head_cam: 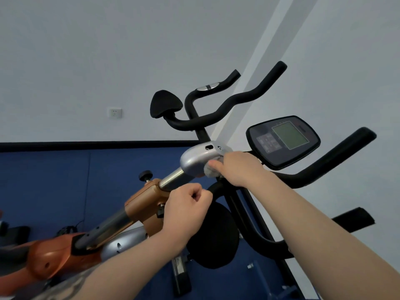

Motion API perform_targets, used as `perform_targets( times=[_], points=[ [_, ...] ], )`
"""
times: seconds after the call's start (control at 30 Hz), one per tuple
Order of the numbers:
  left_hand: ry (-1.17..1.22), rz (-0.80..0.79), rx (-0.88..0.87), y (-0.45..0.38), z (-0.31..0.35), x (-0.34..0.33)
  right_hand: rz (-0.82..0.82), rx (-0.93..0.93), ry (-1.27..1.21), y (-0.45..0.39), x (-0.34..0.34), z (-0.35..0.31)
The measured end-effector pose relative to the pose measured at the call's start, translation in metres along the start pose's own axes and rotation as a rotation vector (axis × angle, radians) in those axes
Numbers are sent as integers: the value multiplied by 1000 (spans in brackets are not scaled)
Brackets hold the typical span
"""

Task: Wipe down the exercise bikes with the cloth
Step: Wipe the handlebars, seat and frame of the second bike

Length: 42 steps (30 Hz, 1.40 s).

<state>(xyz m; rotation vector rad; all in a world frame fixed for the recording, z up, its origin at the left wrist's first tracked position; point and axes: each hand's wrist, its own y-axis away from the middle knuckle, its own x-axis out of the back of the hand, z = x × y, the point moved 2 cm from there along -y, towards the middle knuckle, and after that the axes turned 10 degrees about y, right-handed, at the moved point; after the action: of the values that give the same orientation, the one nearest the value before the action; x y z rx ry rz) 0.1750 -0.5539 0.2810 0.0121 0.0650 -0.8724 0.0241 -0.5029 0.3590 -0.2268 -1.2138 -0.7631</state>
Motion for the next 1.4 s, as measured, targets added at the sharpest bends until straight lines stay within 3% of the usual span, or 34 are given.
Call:
perform_targets(
  times=[0.17, 0.3, 0.43, 0.73, 0.93, 1.0, 1.13, 1.2, 1.3, 1.4],
  points=[
    [-17, 3, -41, 0, 1, 1, -56, 19, -52, -1, 0, 9],
    [-13, -6, -37, 0, 1, 1, 9, 8, -99, 3, -4, 8],
    [-53, 5, -53, -1, 1, 1, -70, 58, -17, 1, -3, 19],
    [-43, -16, -77, -3, -2, 1, 10, -5, -129, 8, -5, 16],
    [-21, 30, -81, -1, -6, 1, 343, -72, -531, 43, 20, 28],
    [-13, 41, -98, -1, -7, 2, 382, -117, -685, 56, 20, 21],
    [39, 47, -115, 4, -11, 3, 442, -120, -566, 70, -8, -13],
    [51, 67, -94, 7, -12, 4, 488, -153, -620, 72, -18, -24],
    [64, 78, -62, 9, -10, 4, 407, -135, -785, 75, -19, -21],
    [71, 74, -54, 9, -10, 4, 312, -103, -751, 78, -13, -10]
  ],
)
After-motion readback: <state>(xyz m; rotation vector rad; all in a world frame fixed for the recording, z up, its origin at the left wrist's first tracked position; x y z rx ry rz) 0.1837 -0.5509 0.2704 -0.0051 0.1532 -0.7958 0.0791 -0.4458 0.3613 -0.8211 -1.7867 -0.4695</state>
